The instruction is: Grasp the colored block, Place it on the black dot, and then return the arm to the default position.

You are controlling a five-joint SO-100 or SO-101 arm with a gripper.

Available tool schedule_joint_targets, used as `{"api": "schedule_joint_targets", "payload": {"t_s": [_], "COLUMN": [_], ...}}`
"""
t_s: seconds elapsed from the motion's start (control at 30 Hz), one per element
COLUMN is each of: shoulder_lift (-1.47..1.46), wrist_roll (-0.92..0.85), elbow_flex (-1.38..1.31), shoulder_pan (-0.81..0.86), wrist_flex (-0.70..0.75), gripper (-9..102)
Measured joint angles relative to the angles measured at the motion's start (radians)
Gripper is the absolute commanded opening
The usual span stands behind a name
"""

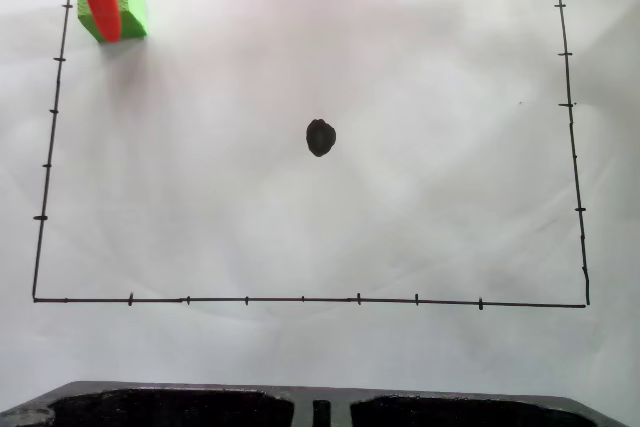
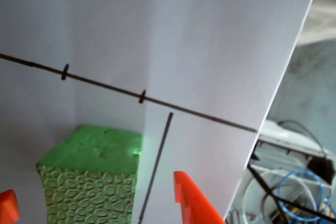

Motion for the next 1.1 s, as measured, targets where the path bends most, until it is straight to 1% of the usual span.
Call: {"api": "schedule_joint_targets", "payload": {"t_s": [0.17, 0.5, 0.7, 0.9, 1.03, 1.1], "shoulder_lift": [-0.011, -0.028, -0.037, -0.037, -0.037, -0.037], "wrist_roll": [0.018, 0.04, 0.1, 0.156, 0.209, 0.225], "elbow_flex": [0.0, 0.012, 0.015, 0.015, 0.015, 0.015], "shoulder_pan": [-0.006, -0.021, -0.044, -0.055, -0.055, -0.06], "wrist_flex": [0.0, -0.02, -0.051, -0.077, -0.094, -0.091], "gripper": [38, 31, 23, 19, 11, 11]}}
